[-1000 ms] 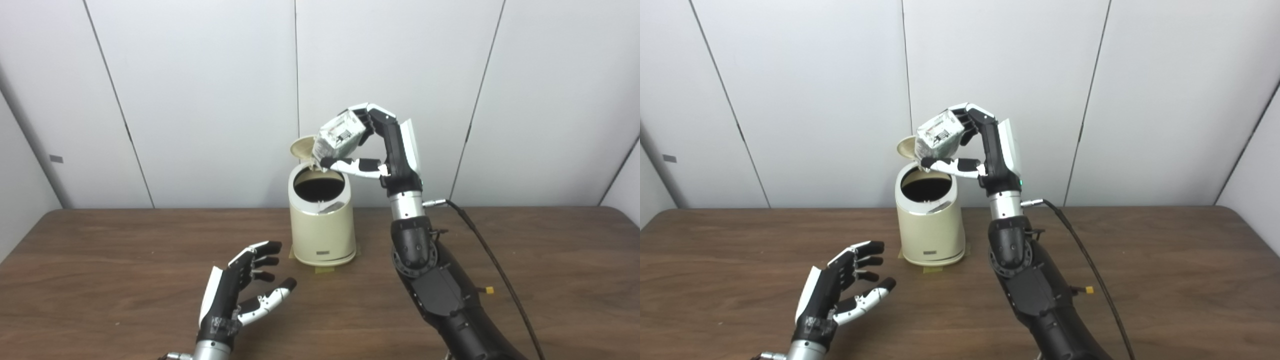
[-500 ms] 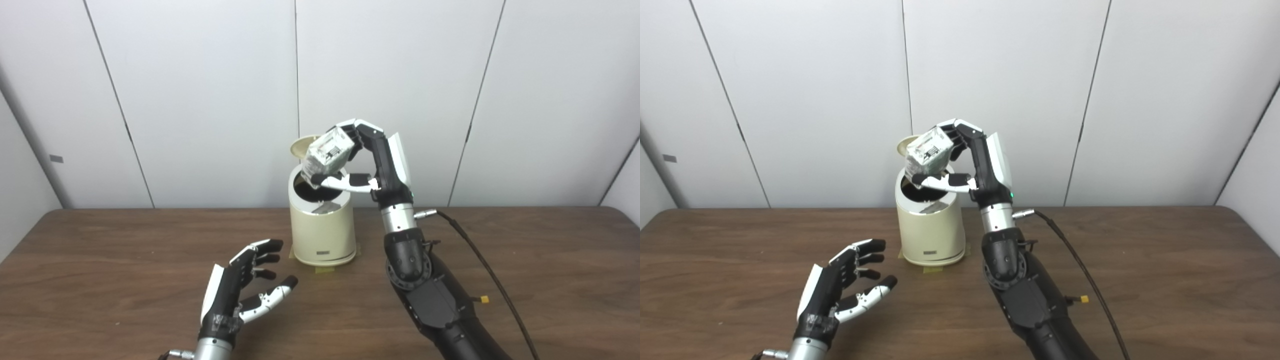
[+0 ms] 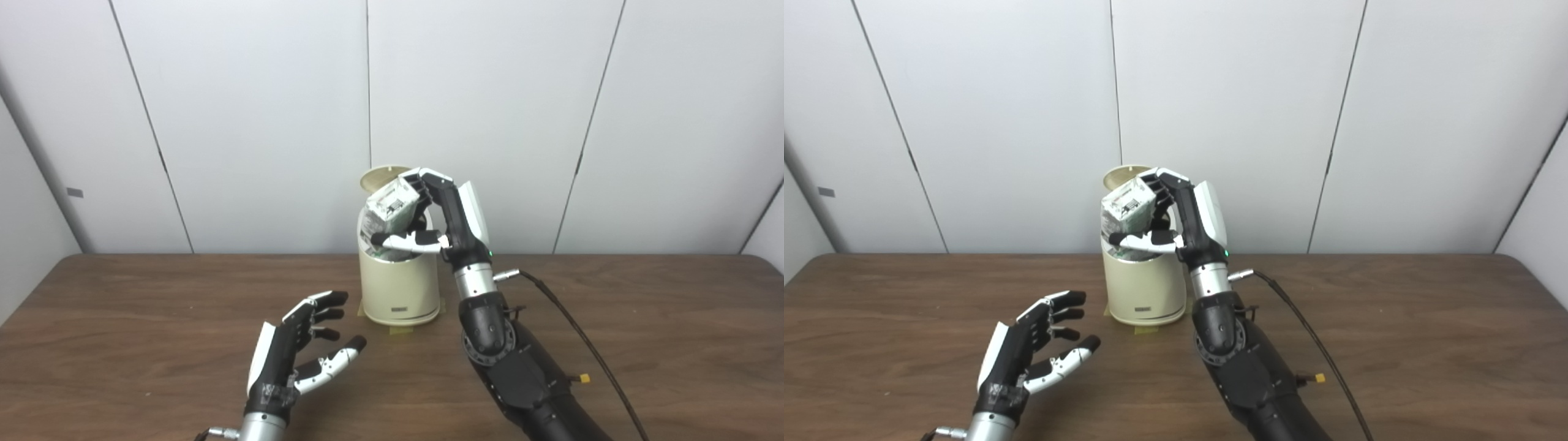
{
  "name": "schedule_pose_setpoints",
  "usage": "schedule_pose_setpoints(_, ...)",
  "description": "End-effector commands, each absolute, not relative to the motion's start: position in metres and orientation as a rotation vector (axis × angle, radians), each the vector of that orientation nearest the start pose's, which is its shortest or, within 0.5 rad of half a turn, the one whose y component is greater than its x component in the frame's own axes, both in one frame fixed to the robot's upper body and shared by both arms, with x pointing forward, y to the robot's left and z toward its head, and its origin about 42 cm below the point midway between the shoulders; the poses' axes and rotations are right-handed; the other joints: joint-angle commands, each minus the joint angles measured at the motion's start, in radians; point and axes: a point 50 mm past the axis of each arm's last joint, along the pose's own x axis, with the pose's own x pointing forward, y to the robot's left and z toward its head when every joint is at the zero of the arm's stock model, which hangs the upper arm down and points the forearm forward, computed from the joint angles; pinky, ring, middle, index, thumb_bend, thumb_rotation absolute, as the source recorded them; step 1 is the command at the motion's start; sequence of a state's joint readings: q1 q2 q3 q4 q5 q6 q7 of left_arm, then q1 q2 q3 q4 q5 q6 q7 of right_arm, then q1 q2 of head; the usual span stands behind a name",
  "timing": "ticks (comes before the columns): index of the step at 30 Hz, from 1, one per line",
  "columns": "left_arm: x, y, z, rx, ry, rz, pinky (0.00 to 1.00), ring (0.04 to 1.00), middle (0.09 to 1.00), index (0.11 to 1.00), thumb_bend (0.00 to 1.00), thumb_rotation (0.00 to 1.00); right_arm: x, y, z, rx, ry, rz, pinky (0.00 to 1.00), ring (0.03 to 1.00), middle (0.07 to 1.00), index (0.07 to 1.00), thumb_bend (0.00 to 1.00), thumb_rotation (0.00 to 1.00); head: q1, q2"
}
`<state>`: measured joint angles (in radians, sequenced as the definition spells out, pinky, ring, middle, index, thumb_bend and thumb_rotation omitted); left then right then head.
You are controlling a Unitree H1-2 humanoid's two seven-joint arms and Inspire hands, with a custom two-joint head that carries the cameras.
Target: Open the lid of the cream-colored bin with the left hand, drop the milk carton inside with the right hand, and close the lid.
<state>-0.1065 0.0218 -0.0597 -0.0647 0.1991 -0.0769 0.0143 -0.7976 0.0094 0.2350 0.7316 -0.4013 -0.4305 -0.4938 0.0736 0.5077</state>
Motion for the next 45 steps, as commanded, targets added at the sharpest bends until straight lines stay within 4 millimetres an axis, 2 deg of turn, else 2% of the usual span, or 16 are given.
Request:
schedule_pose_setpoints(1, 0.319, 0.186, 0.168, 0.205, -0.33, -0.055, 0.61, 0.745, 0.779, 0.736, 0.62, 0.12, 0.496, -0.076, 0.28, -0.338, -0.778, 0.012, 0.31, 0.41, 0.485, 0.52, 0.52, 0.0, 0.001, 0.002)
schedule_pose_setpoints(8, 0.317, 0.187, 0.169, 0.214, -0.332, -0.049, 0.61, 0.74, 0.776, 0.734, 0.61, 0.12, 0.501, -0.075, 0.282, -0.349, -0.77, 0.005, 0.31, 0.407, 0.483, 0.524, 0.52, 0.0, 0.004, 0.006)
schedule_pose_setpoints(32, 0.315, 0.193, 0.166, 0.217, -0.314, -0.06, 0.6, 0.735, 0.775, 0.739, 0.62, 0.11, 0.512, -0.103, 0.29, -0.419, -0.803, -0.086, 0.32, 0.407, 0.471, 0.529, 0.52, 0.0, -0.013, 0.019)
schedule_pose_setpoints(45, 0.313, 0.191, 0.167, 0.21, -0.309, -0.064, 0.6, 0.739, 0.778, 0.741, 0.62, 0.11, 0.512, -0.111, 0.282, -0.449, -0.783, -0.064, 0.32, 0.405, 0.488, 0.528, 0.52, 0.0, -0.009, 0.026)
